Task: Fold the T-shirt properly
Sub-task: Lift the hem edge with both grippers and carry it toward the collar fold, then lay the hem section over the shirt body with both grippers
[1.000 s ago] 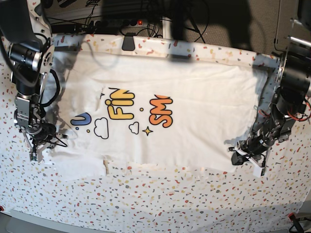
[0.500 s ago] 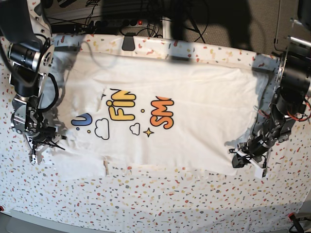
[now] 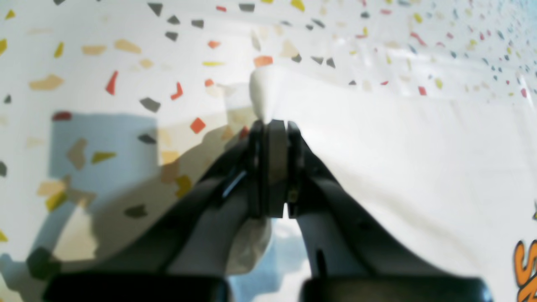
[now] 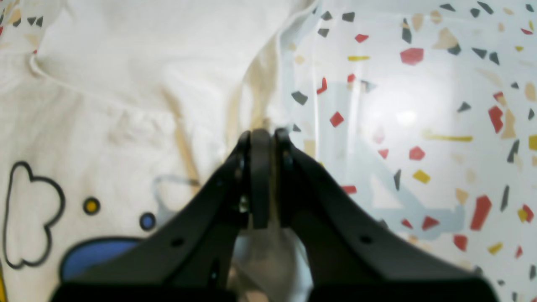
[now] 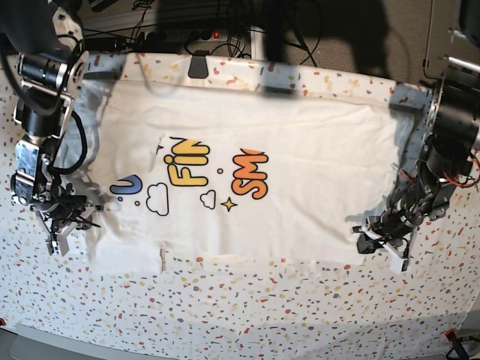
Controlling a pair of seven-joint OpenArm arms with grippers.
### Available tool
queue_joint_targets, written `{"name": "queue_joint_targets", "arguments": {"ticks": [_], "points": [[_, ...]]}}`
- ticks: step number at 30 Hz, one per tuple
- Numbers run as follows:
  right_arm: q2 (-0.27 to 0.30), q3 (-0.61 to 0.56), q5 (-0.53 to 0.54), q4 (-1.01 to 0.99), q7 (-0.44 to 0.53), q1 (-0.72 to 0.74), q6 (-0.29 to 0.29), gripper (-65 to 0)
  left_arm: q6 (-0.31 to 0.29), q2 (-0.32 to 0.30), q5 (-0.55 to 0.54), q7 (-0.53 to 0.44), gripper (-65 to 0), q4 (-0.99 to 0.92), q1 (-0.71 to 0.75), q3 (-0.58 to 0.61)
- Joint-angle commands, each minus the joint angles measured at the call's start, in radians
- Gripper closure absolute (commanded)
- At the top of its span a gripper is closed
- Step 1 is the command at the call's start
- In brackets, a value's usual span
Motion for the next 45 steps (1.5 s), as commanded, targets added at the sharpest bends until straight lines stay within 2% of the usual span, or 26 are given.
{"name": "queue_joint_targets", "arguments": {"ticks": [1,10,13,17,19,23,28,30,33,34,40,45], "points": [[0.02,0.001,0.031,0.043,0.013,0.011,0.003,0.0,-0.007,-0.009,-0.01,-0.016,0.0,0.013,-0.038,-0.002],[0.02,0.001,0.073,0.315,-0.042,-0.156,0.003,0.0,-0.008,-0.009,-0.011,0.019,0.0,0.027,-0.035,-0.002],[0.019,0.001,0.085,0.391,-0.07,-0.188,0.003,0.0,-0.043,-0.02,-0.011,0.097,0.0,0.087,-0.035,-0.002],[0.02,0.001,0.086,0.474,-0.109,-0.214,0.003,0.0,-0.042,-0.056,-0.054,0.223,0.0,0.224,-0.023,-0.002],[0.02,0.001,0.086,0.513,-0.118,-0.227,0.003,0.0,-0.014,-0.082,-0.1,0.29,0.0,0.308,-0.002,-0.002],[0.02,0.002,0.115,0.57,-0.157,-0.235,0.003,0.0,0.061,-0.126,-0.108,0.406,0.0,0.452,0.055,-0.002],[0.02,0.002,0.138,0.619,-0.205,-0.236,0.004,0.0,0.069,-0.182,-0.105,0.459,0.0,0.622,0.16,-0.004],[0.021,0.002,0.138,0.635,-0.224,-0.24,0.004,0.0,0.078,-0.2,-0.086,0.475,0.0,0.696,0.208,-0.033],[0.029,0.002,0.138,0.674,-0.223,-0.271,0.004,0.0,0.14,-0.209,-0.09,0.531,0.0,0.81,0.289,-0.129],[0.031,0.002,0.138,0.69,-0.224,-0.286,0.004,0.0,0.145,-0.208,-0.09,0.542,0.0,0.846,0.318,-0.168],[0.042,0.002,0.138,0.805,-0.243,-0.392,0.004,0.0,0.146,-0.209,-0.089,0.597,0.0,1.006,0.431,-0.343],[0.051,0.003,0.137,0.873,-0.246,-0.476,0.004,0.0,0.146,-0.215,-0.089,0.665,0.0,1.056,0.459,-0.407]]}}
